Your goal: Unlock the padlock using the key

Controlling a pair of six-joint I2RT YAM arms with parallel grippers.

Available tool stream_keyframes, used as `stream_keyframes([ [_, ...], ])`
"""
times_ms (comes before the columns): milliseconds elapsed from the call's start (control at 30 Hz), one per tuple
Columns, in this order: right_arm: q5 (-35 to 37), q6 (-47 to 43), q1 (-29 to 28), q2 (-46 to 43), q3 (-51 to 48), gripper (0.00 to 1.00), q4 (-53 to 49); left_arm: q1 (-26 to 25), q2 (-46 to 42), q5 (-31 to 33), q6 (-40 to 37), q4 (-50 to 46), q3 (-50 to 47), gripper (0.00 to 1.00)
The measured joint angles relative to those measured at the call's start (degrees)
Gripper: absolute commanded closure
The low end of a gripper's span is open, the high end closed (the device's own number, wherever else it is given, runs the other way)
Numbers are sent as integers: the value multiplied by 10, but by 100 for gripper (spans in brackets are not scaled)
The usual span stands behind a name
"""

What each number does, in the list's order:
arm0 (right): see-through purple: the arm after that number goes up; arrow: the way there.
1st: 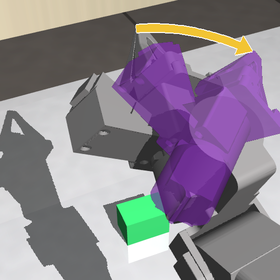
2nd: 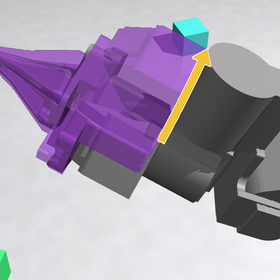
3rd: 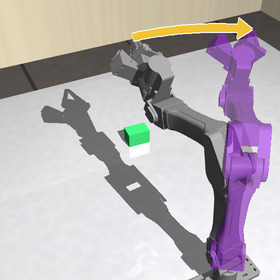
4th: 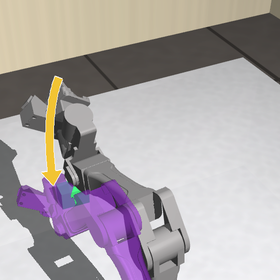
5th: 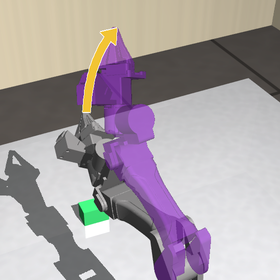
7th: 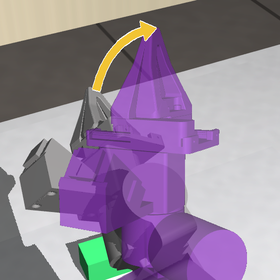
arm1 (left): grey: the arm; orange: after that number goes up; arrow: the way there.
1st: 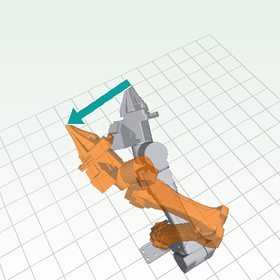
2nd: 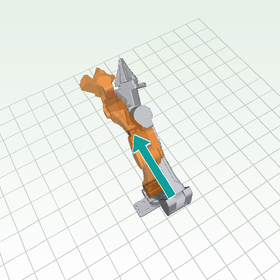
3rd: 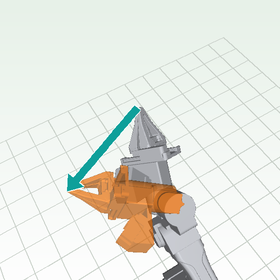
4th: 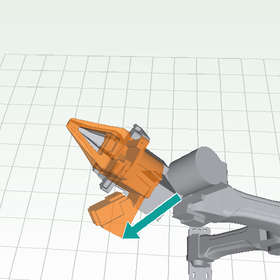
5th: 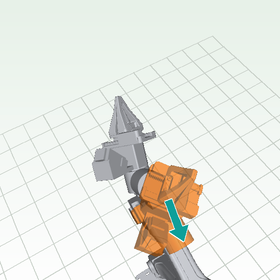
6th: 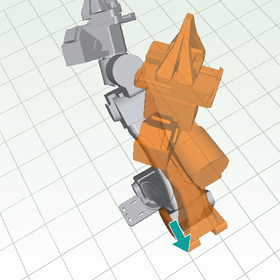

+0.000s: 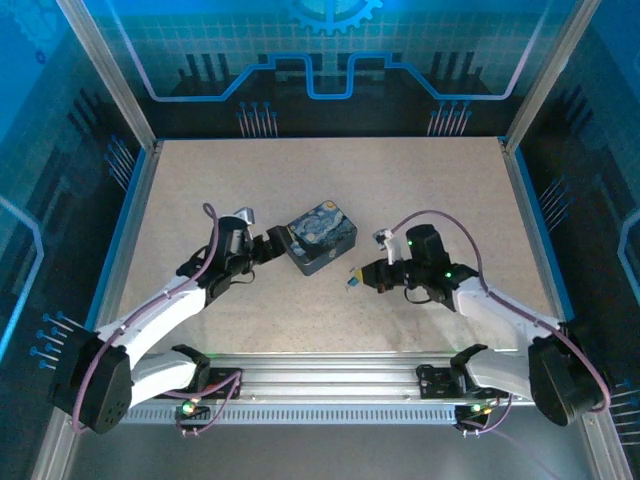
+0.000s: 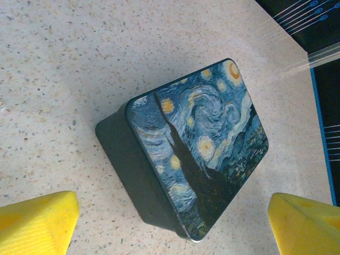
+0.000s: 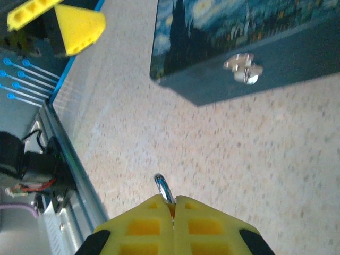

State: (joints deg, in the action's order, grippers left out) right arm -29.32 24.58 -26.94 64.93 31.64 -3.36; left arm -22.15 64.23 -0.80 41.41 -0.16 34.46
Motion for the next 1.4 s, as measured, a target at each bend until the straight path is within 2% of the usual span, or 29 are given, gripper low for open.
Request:
stream_keyframes([
  [267,24,19,-16,-76,-32,96,-118,3,-8,10,-6,29,-18,2],
  [467,22,24,-17,-54,-47,96,-152,3,-8,10,-11,36,-21,1],
  [700,14,24,-20,41,-47,96,-139,3,-8,10,-11,45,-28,1],
  [1000,-1,24,-20,120,-42,95,-78,3,-9,10,-11,48,-28,1],
  [1400,-8,24,-20,157,-30,81,-45,3,-9,5,-11,48,-28,1],
])
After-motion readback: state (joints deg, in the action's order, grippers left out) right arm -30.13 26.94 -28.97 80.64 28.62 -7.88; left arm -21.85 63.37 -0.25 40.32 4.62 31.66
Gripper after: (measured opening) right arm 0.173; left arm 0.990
